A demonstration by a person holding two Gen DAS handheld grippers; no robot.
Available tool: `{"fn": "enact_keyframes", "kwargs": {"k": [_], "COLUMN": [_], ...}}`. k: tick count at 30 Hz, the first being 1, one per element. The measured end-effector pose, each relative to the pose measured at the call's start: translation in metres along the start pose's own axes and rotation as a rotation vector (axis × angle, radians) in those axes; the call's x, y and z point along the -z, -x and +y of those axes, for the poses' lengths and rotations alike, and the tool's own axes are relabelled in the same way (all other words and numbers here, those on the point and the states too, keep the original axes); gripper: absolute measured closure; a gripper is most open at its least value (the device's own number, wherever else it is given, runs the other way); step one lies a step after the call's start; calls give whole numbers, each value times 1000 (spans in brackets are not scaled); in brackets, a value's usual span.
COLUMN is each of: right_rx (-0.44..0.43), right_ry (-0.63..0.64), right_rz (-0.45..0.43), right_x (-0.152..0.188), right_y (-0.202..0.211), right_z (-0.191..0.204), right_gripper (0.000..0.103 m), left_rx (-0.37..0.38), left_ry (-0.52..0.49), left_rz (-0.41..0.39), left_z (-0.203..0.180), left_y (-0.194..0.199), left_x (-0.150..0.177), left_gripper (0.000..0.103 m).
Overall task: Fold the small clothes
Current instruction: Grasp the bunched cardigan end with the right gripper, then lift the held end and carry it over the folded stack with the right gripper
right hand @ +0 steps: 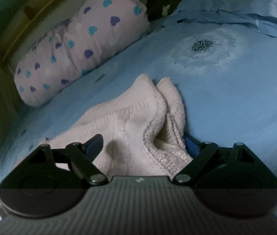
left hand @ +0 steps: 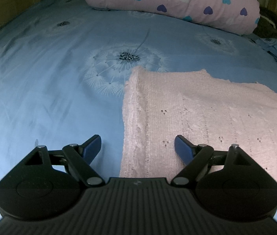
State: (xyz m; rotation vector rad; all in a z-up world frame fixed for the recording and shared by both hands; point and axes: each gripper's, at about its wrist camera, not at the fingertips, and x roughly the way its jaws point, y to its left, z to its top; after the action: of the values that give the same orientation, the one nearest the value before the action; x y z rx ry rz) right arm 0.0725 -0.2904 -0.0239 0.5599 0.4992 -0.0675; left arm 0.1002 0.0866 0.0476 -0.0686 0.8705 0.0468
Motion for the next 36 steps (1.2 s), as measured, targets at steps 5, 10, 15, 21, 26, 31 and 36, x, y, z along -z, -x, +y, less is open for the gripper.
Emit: {"fn": "enact_keyframes", "kwargs": {"k": [5, 10, 15, 21, 26, 31, 36], "right_rx": [29, -5, -16, -63, -65, -77, -95], "right_ry": [-57, -136, -122, -97, -67, -67, -52], "right_rz": [-35, -32, -63, -99, -103, -109, -113], "right_x": [2, -2, -3, -9, -11, -15, -21], "right_y": [1, 3, 9, 21, 24, 30, 34], "right_z": [-8, -17, -8, 7, 19, 28, 48], "right_gripper": [57, 74, 78, 78, 78, 79, 79], "left_rx": [8, 9, 13, 12, 10, 8, 14], "left_ry": [-5, -1, 13, 32, 28, 21, 34], "left_rz": [-2, -10, -23, -26, -30, -32, -34], "left_z": [-2, -2, 3, 8, 9, 10, 13], "left_y": [2, 4, 7, 9, 11, 12, 14], "left_x": [0, -1, -2, -4, -5, -5, -5], "left_gripper": [17, 17, 17, 17, 17, 17, 17]}}
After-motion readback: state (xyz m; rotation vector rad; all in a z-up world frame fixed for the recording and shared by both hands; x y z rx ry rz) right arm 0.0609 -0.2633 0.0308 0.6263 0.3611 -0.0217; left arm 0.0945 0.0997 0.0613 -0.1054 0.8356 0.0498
